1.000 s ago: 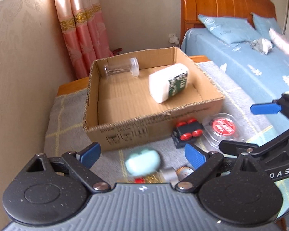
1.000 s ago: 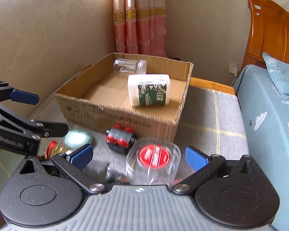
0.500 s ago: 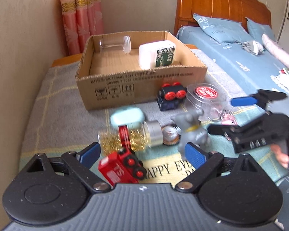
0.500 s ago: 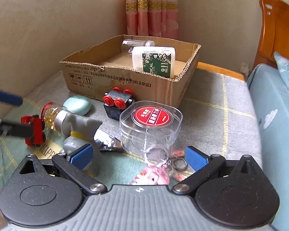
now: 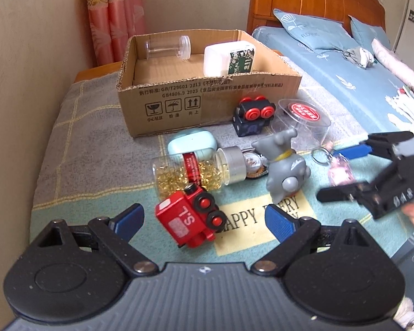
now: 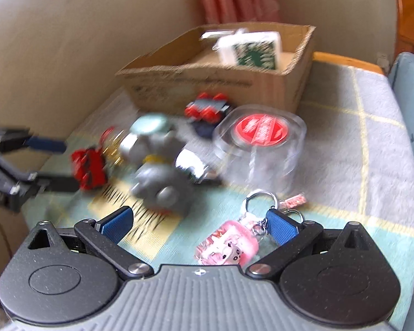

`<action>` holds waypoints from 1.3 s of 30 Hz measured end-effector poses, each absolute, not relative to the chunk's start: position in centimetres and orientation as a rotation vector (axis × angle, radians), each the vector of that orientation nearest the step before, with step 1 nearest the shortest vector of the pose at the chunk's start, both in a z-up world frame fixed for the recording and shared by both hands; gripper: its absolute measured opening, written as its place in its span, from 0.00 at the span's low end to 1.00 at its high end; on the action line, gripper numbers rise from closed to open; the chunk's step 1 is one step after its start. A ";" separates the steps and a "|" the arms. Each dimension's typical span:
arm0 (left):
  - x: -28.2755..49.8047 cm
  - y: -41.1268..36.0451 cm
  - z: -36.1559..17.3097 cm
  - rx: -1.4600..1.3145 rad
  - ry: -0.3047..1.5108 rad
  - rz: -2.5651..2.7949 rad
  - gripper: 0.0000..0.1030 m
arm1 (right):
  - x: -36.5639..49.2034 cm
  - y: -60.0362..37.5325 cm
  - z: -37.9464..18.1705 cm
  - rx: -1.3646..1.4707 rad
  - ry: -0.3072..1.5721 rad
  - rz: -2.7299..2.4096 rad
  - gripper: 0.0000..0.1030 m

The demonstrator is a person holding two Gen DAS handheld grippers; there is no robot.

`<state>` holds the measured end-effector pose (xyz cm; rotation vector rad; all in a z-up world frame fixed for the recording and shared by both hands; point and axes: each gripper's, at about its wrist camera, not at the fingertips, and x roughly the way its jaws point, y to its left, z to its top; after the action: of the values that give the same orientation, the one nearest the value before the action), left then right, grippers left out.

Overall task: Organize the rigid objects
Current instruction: 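Move the left gripper to the red toy train while the right moves to the pink keychain, then close the left gripper on the red 'S.L' train while the right grasps the pink keychain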

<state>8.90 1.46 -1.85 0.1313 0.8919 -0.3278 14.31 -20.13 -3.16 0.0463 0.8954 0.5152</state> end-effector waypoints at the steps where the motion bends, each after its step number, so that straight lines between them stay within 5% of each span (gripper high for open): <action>1: 8.8 1.6 -1.7 0.145 0.890 -0.328 0.91 | 13.8 -19.8 -3.2 0.035 0.903 0.527 1.00; 39: 10.3 3.8 -6.9 0.072 0.940 -0.161 0.99 | 10.2 -16.5 -5.1 -0.187 0.801 0.388 1.00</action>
<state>10.32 3.76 -6.94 0.0718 0.9403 -0.1613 10.20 -16.50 -5.09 -0.1873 0.8010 0.3883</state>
